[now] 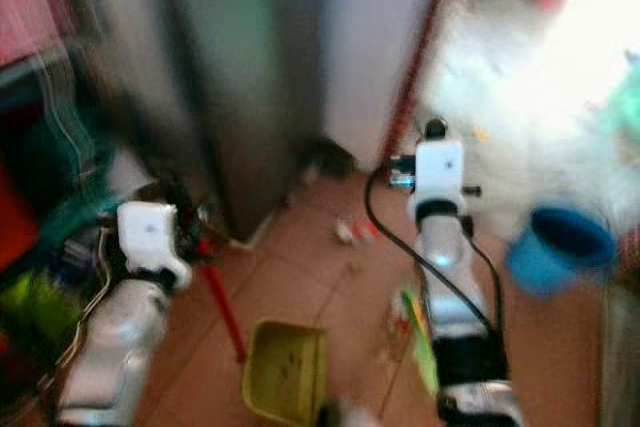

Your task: Sweep floor

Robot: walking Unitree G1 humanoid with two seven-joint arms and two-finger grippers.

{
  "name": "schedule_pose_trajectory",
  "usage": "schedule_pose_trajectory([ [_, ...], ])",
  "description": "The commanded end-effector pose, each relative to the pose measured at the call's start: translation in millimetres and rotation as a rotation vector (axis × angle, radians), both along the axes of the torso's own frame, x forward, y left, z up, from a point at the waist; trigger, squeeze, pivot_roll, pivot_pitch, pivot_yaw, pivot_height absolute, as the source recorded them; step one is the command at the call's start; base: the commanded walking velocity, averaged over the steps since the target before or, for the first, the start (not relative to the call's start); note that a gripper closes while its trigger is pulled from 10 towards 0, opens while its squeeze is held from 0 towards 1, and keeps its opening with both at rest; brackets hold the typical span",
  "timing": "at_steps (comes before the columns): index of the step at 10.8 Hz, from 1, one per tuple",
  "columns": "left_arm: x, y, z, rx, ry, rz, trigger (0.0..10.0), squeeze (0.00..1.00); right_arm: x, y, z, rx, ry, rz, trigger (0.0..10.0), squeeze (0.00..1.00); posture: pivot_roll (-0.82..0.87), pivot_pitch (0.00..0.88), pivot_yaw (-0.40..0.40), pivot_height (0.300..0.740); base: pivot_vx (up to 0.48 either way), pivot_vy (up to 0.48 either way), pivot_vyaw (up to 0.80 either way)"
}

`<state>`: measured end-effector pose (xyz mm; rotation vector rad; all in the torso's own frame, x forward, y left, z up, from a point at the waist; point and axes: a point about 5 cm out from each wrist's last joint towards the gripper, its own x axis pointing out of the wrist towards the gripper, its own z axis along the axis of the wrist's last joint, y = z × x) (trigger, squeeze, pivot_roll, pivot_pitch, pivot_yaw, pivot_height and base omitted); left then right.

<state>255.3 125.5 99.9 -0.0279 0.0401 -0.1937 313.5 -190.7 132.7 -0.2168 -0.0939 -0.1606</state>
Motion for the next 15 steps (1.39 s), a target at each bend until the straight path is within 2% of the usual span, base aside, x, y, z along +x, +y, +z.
schedule_pose_trajectory([
  [1,3.1,1.3,13,-0.022,-0.059,-0.007,10.0,0.0,2.3,1.8,13,-0.029,-0.054,0.0,10.0,0.0,-0.01,0.0,0.02,0.74,0.0,0.0,-0.8],
  [5,3.3,-1.5,12,-0.029,-0.052,-0.018,10.0,0.0,2.8,0.5,14,-0.032,-0.066,-0.01,10.0,0.0,-0.01,0.0,0.025,0.74,0.0,0.0,-0.13],
  [7,5.5,2.0,14,0.008,-0.065,-0.018,10.0,0.0,3.0,-2.1,13,0.001,-0.066,-0.051,10.0,0.0,0.01,0.0,0.006,0.74,0.0,0.0,0.0],
  [8,9.4,6.8,17,0.035,-0.081,-0.02,10.0,0.0,5.7,-2.6,8,0.024,-0.013,-0.056,10.0,0.0,0.02,0.0,-0.022,0.74,0.0,0.0,0.0],
  [10,8.7,16.1,14,0.029,-0.063,0.018,10.0,0.0,4.5,14.0,0,0.03,0.03,0.035,10.0,0.0,0.01,0.0,0.009,0.74,0.0,0.0,0.0],
  [11,2.6,17.4,9,0.014,-0.038,0.023,10.0,0.0,2.2,16.1,-8,0.047,0.068,0.029,10.0,0.0,0.01,0.0,0.025,0.74,0.0,0.0,0.0],
  [12,0.0,17.8,8,0.015,-0.035,0.019,10.0,0.0,1.1,13.3,-10,0.017,0.061,0.0,10.0,0.0,0.01,0.0,0.027,0.74,0.0,0.0,0.0],
  [13,-1.3,21.1,7,0.011,-0.027,0.02,10.0,0.0,0.1,13.8,-14,0.058,0.074,-0.002,10.0,0.0,0.01,0.0,0.038,0.74,0.0,0.0,0.0],
  [15,2.0,19.9,11,-0.009,-0.04,0.016,10.0,0.0,-4.4,18.6,-17,0.165,0.095,0.073,10.0,0.0,0.01,0.0,0.034,0.74,0.0,0.0,0.0],
])
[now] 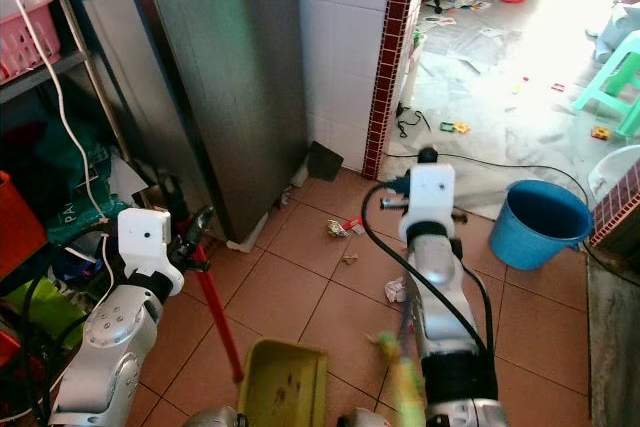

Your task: Sweep floor

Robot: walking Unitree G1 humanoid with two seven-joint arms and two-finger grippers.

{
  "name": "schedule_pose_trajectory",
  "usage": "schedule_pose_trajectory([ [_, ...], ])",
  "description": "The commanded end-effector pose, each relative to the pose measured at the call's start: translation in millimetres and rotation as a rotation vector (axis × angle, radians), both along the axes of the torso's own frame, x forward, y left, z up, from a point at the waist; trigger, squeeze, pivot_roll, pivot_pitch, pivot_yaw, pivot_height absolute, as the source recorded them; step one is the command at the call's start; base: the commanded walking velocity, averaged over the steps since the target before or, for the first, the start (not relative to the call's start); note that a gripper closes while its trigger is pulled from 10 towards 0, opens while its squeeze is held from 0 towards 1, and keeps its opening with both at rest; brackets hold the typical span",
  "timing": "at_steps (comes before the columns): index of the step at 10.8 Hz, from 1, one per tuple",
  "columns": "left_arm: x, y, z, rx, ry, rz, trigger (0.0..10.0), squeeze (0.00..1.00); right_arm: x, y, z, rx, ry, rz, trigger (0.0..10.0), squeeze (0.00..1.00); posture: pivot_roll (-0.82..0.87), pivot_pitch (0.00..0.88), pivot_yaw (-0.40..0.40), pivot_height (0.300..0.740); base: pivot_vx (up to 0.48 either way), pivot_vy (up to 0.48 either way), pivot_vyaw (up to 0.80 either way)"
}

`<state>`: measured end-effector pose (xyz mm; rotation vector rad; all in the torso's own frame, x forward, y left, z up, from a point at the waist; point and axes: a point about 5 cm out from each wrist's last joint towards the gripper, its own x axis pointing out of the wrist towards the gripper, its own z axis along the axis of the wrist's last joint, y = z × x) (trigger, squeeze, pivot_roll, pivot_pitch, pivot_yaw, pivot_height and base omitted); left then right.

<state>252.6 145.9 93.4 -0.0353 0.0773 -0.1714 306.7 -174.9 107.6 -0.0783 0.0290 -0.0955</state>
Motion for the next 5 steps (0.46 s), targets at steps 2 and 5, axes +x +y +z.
schedule_pose_trajectory([
  [2,2.9,-1.0,16,-0.004,-0.069,0.013,10.0,0.0,3.0,0.0,8,0.001,-0.016,0.004,10.0,0.0,0.01,0.0,0.031,0.74,0.0,0.0,-0.4],
  [5,-1.0,-8.7,13,0.009,-0.028,0.004,10.0,0.0,13.5,7.0,18,-0.048,-0.022,0.082,10.0,0.0,-0.01,0.0,0.03,0.74,0.0,0.0,-0.8],
])
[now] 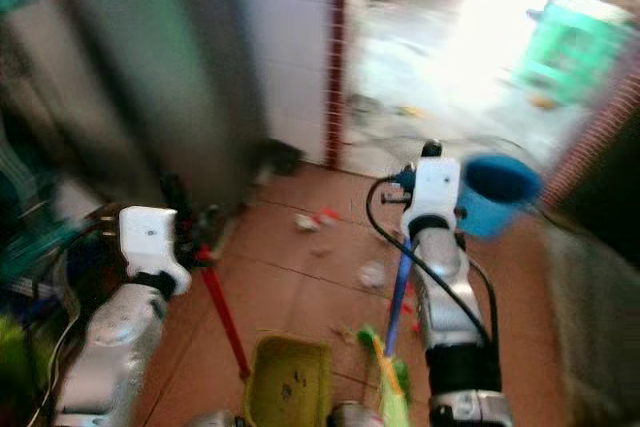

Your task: Sweep floor

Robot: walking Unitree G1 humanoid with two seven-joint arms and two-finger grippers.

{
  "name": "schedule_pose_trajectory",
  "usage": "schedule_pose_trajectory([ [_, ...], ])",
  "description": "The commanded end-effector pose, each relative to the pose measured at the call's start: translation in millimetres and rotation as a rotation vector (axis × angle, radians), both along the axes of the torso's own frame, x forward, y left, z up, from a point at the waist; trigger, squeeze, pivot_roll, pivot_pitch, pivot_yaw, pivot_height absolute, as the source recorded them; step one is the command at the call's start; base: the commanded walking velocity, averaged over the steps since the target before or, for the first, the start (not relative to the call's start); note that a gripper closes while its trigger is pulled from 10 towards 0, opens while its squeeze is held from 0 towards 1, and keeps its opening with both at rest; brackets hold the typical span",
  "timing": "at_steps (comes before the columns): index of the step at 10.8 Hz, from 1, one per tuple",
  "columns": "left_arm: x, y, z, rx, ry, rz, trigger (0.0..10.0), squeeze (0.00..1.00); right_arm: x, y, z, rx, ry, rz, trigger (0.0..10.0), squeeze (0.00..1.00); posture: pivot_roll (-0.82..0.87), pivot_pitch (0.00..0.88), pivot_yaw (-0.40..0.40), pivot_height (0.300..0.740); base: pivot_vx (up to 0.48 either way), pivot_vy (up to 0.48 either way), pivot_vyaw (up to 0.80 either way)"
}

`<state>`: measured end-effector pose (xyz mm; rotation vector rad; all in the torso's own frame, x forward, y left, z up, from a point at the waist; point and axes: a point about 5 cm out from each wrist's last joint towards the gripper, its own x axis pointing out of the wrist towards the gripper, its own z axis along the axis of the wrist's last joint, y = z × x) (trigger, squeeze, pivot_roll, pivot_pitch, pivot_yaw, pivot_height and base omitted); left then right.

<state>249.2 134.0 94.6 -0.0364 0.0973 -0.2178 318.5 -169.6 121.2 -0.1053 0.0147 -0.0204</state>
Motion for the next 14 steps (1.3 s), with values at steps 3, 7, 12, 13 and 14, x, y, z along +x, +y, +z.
schedule_pose_trajectory([
  [3,-4.4,14.2,7,-0.032,-0.034,0.016,10.0,0.0,10.9,11.1,7,-0.06,0.022,0.13,10.0,0.0,-0.01,0.0,0.083,0.74,0.0,0.0,-0.27],
  [7,-8.5,15.9,6,-0.067,-0.051,0.083,10.0,0.0,-10.3,32.4,-6,-0.053,-0.027,0.187,10.0,0.0,0.01,0.0,0.046,0.74,0.0,0.0,0.0],
  [12,1.2,21.4,11,-0.062,-0.078,0.083,10.0,0.0,-21.7,2.7,-8,-0.011,-0.058,-0.042,10.0,0.0,-0.03,0.0,0.055,0.74,0.108,0.0,-0.32],
  [13,4.0,18.6,13,-0.068,-0.088,0.073,10.0,0.0,-18.4,-2.5,-3,-0.026,-0.076,-0.054,10.0,0.0,-0.03,0.0,0.044,0.74,0.304,0.0,-0.8],
  [14,5.4,17.5,14,-0.07,-0.096,0.07,10.0,0.0,-15.7,-3.5,0,-0.026,-0.086,-0.063,10.0,0.0,-0.03,0.0,0.044,0.74,0.322,0.0,0.0],
])
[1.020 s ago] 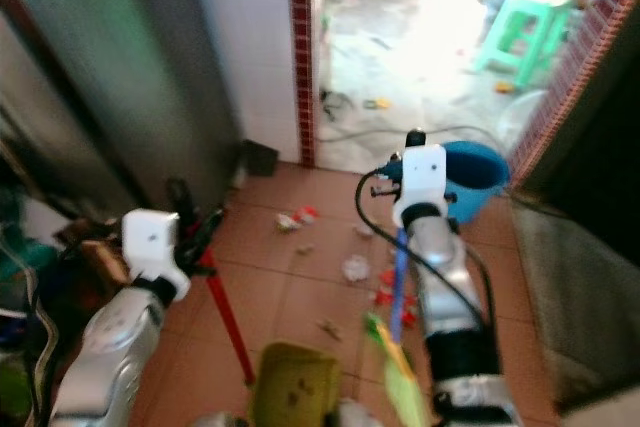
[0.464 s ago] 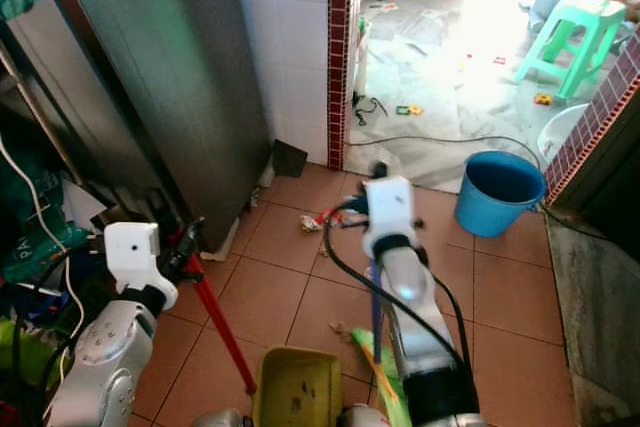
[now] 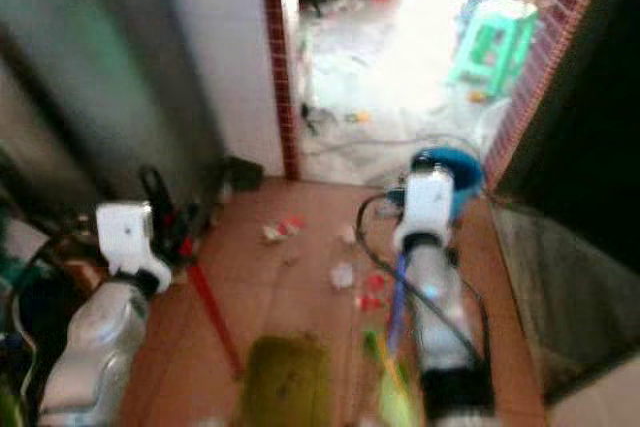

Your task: Sweep floor

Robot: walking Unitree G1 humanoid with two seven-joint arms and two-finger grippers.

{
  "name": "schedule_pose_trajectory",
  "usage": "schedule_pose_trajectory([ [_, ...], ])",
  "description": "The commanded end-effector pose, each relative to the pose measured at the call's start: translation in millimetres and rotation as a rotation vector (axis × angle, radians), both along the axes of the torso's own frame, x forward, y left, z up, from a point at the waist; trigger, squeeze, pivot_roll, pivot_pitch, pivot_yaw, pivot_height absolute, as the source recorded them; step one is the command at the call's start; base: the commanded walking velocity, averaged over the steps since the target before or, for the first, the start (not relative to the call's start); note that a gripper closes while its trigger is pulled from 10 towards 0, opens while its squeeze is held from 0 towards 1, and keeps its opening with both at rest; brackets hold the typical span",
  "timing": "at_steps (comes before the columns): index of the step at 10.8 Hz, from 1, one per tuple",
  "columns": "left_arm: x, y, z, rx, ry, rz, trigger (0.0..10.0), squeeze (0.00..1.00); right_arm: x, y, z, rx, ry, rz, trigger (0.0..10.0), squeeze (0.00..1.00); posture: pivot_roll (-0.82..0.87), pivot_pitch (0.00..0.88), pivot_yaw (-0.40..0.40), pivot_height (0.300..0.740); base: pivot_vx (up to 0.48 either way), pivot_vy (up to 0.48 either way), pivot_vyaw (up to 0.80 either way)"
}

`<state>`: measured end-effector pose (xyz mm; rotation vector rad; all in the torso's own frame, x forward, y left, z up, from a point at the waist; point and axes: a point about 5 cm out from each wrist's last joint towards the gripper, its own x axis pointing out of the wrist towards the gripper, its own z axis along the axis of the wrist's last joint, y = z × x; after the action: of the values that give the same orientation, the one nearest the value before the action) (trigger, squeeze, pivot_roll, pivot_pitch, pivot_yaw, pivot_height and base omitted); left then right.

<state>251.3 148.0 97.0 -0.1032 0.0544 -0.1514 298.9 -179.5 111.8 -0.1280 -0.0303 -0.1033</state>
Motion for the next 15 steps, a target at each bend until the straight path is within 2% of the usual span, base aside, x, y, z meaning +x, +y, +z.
schedule_pose_trajectory([
  [1,4.4,2.3,13,-0.003,-0.065,0.002,10.0,0.0,6.3,6.9,12,-0.01,-0.048,0.02,10.0,0.0,-0.03,0.0,0.047,0.74,0.322,0.0,0.0],
  [3,6.3,-1.8,18,-0.004,-0.083,-0.008,10.0,0.0,10.7,10.0,19,-0.016,-0.076,0.031,10.0,0.0,-0.02,0.0,0.037,0.74,0.307,0.0,0.0],
  [6,11.6,7.2,38,0.048,-0.174,0.095,10.0,0.0,17.2,12.0,27,-0.017,-0.109,0.032,10.0,0.0,0.0,0.0,0.025,0.74,0.0,0.0,0.0],
  [8,10.7,17.1,45,0.115,-0.217,0.19,10.0,0.0,19.5,11.3,28,-0.023,-0.114,0.033,10.0,0.0,0.0,0.0,0.022,0.74,0.0,0.0,0.0],
  [10,9.6,26.1,42,0.18,-0.205,0.262,10.0,0.0,20.4,8.2,29,-0.024,-0.121,0.015,10.0,0.0,0.01,0.0,0.023,0.74,0.0,0.0,0.0],
  [11,9.0,29.7,41,0.183,-0.202,0.282,10.0,0.0,19.1,8.3,29,-0.022,-0.124,0.016,10.0,0.0,0.0,0.0,0.026,0.74,0.0,0.0,0.0],
  [13,9.7,29.2,40,0.198,-0.204,0.278,10.0,0.0,17.2,11.3,30,-0.048,-0.138,0.047,10.0,0.0,0.0,0.0,0.026,0.74,0.0,0.131,0.0],
  [15,9.9,25.3,38,0.19,-0.195,0.255,10.0,0.0,17.8,10.1,31,-0.039,-0.139,0.041,10.0,0.0,0.0,0.0,0.033,0.74,0.345,0.287,0.2],
])
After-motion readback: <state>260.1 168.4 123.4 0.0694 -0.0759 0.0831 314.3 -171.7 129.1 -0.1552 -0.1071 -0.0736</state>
